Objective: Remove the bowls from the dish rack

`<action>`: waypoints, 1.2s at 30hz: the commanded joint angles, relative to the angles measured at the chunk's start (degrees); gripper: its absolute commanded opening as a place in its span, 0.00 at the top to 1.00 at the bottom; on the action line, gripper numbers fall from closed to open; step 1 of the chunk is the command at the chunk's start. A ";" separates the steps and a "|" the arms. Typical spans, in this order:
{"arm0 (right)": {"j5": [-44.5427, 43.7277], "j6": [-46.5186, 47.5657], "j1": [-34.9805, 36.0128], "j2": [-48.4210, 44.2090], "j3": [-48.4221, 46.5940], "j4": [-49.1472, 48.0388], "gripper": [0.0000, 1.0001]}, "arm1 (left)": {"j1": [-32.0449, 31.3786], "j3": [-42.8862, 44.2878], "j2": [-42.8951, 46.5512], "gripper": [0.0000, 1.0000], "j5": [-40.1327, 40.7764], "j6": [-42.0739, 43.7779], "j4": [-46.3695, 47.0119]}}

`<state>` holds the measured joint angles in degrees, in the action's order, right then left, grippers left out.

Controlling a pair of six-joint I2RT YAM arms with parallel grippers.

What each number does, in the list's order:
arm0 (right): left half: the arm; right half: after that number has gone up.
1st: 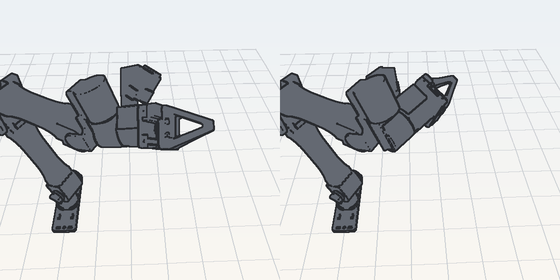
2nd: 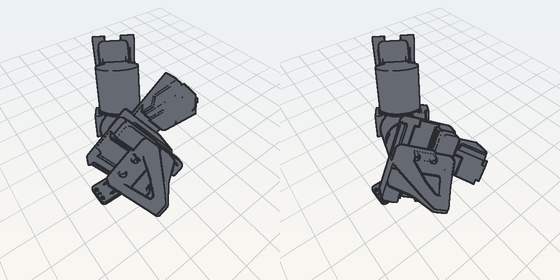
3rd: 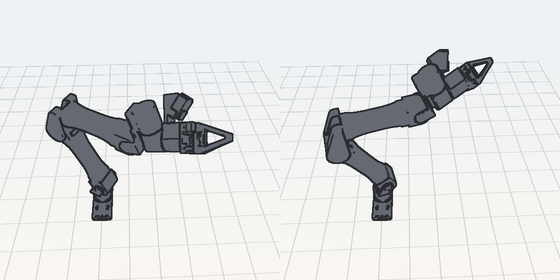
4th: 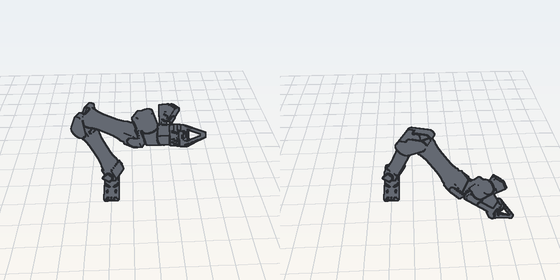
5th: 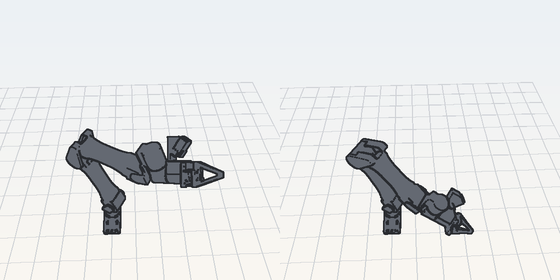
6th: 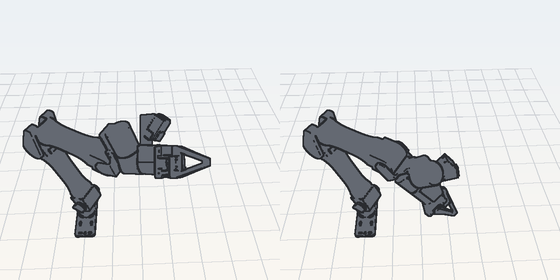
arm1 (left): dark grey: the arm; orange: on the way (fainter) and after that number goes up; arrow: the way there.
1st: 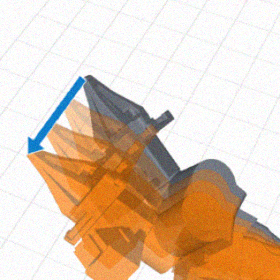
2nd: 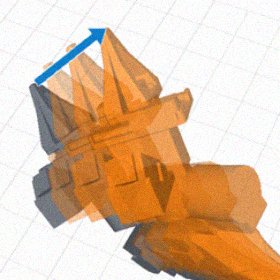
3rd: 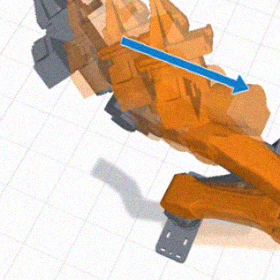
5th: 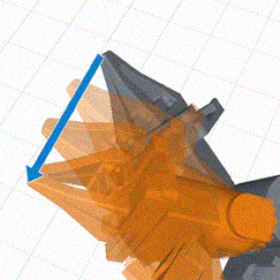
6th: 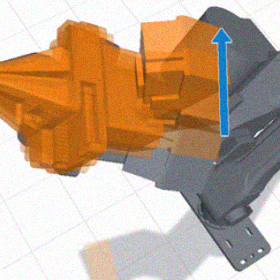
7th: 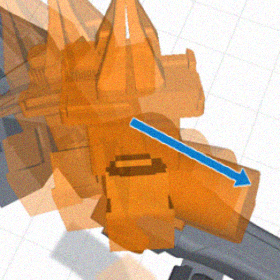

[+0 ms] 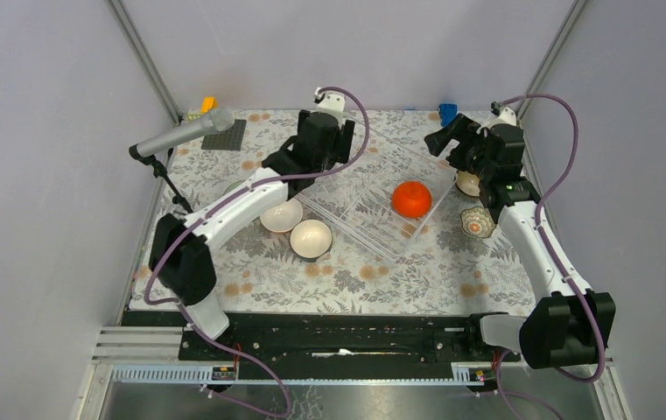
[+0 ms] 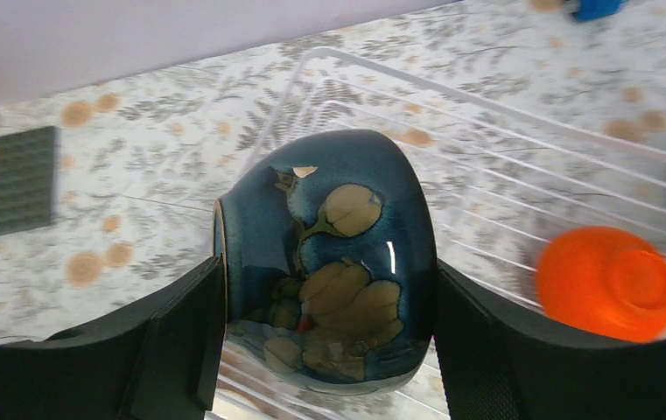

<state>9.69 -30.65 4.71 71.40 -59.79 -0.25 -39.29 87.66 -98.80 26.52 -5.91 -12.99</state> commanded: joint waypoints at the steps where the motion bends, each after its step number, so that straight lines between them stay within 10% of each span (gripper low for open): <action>1: 8.91 3.14 -0.10 -0.51 0.47 -1.71 0.07 | 0.48 -3.90 7.74 0.70 -12.14 -9.38 8.31; 13: 25.70 0.33 5.92 3.06 15.88 -20.03 0.15 | 2.36 -20.53 15.42 0.70 -31.27 -31.53 22.52; 30: 22.30 -0.37 10.34 7.40 15.03 -17.34 0.26 | 6.95 -30.66 12.21 0.71 -57.64 -55.90 51.43; 36: 22.61 -1.95 10.57 6.46 13.40 -15.61 0.53 | 6.99 -30.75 9.23 0.71 -61.70 -61.27 58.57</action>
<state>32.67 -31.86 14.66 78.83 -43.90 -16.58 -32.29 55.75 -89.49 -29.15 -60.31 29.12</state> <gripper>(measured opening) 0.558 0.776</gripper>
